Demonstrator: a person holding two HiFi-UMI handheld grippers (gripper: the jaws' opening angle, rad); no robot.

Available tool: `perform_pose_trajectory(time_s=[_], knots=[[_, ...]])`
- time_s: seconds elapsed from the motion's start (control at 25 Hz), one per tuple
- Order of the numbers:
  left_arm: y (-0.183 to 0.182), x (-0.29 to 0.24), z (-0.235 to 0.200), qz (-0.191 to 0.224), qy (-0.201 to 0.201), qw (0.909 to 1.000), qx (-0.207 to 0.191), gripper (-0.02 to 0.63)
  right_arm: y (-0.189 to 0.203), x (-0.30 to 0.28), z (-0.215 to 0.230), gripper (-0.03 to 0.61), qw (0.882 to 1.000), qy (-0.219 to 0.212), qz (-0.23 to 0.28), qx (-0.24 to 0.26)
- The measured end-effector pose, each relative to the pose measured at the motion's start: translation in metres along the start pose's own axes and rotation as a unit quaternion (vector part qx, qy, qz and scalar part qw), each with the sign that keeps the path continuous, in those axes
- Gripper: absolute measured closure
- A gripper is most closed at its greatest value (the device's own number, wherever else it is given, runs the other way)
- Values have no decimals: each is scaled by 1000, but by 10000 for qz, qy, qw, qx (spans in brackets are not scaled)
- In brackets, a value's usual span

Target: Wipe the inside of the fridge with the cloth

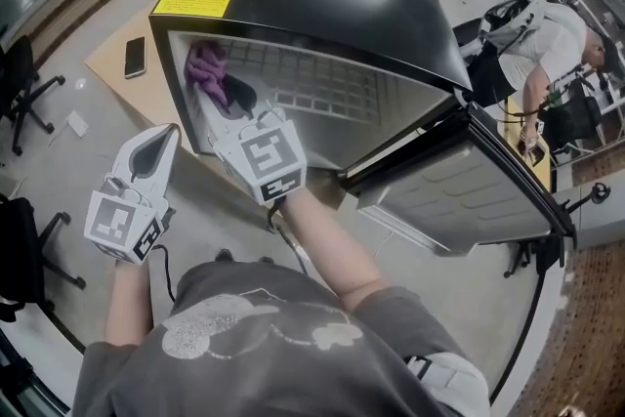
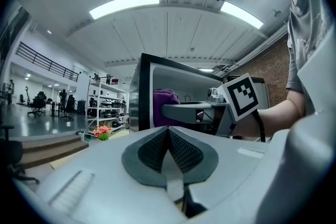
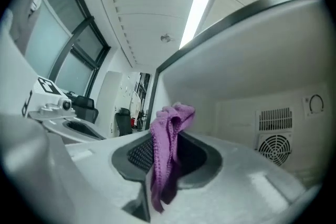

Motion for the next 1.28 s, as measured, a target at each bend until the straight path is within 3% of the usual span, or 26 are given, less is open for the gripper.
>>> perform_pose_trajectory(time_s=[0.12,0.32,0.44,0.6,1.04,1.28], knots=[[-1,0,1,9,43,10000,-26,595,4,9,5,492,9996,159,-193,-105],[0,-7,5,-36,149,9999,-30,595,15,-11,21,491,9951,258,-954,2],[2,-11,9,-49,253,9997,-27,595,25,-30,27,491,9866,203,-1620,76],[5,-16,11,-78,350,9994,-6,595,39,-38,44,491,9731,449,-2239,298],[13,-36,27,-178,814,9964,133,595,47,11,98,491,9624,1246,-2410,-144],[17,-53,48,-201,1223,9921,193,595,51,60,133,491,9452,2018,-2560,-190]])
Point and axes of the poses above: the fingertips, and each gripper's own axes: x backward along the fingers, z to its right, y out of its underside, the point moved 5 cm from there along x, backward along the fingers, and after that the axes turned 1 degree about -z, right-handed, at the moved point
